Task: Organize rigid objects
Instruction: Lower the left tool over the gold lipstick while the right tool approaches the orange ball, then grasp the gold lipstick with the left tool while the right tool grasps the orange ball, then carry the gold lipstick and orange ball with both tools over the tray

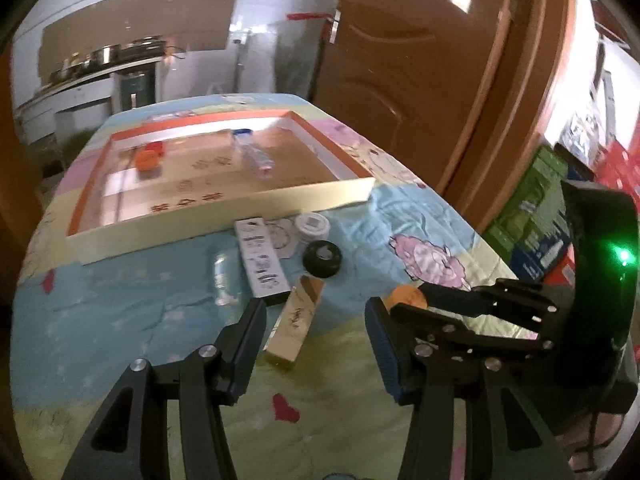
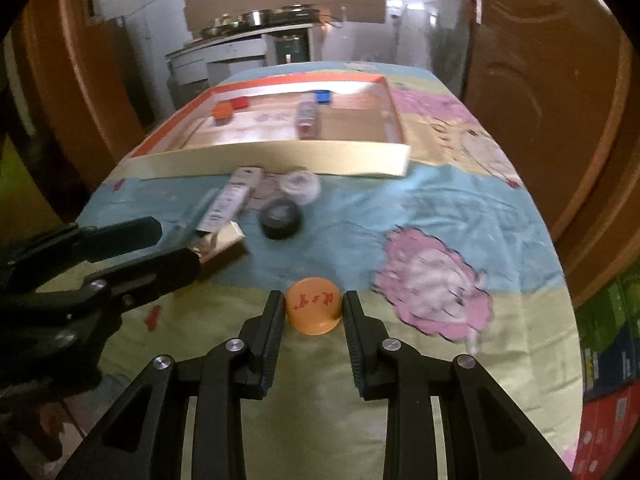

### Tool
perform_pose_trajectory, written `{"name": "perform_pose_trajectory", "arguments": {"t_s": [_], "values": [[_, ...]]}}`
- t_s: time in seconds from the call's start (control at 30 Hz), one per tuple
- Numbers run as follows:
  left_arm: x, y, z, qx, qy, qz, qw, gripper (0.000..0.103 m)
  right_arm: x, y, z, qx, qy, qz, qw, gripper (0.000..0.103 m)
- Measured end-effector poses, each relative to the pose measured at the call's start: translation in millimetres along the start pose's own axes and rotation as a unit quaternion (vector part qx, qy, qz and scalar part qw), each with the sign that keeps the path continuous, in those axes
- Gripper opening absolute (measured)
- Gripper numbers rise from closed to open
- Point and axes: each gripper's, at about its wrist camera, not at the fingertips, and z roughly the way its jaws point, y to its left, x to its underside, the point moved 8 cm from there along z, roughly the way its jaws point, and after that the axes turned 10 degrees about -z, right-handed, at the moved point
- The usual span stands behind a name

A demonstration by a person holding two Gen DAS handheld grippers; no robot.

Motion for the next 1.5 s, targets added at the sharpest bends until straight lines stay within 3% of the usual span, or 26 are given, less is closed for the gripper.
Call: {"name": "perform_pose_trajectory", "arguments": {"t_s": [0.17, 0.3, 0.53, 0.8, 1.5], "values": [[-1, -1, 15, -0.003, 0.009, 0.012, 0.9999, 0.051, 7, -10, -1, -0.002, 0.001, 0.017, 1.0, 0.03], [2, 7, 26, 0.001, 0.032, -0.012, 0.9994, 0.051, 7, -9, -1, -0.003, 0.0, 0.017, 1.0, 0.03], [4, 18, 29, -0.013, 0.037, -0.031, 0.9988, 0.022, 8, -10, -1, -0.007, -0.002, 0.023, 1.0, 0.03], [10, 15, 23, -0.029, 0.027, -0.03, 0.9988, 0.021, 8, -10, -1, -0.008, -0.002, 0.023, 1.0, 0.03], [-8, 17, -21, -0.012, -0.023, -0.062, 0.9977, 0.018, -11, 12, -11, -0.021, -0.021, 0.005, 1.0, 0.03]]}}
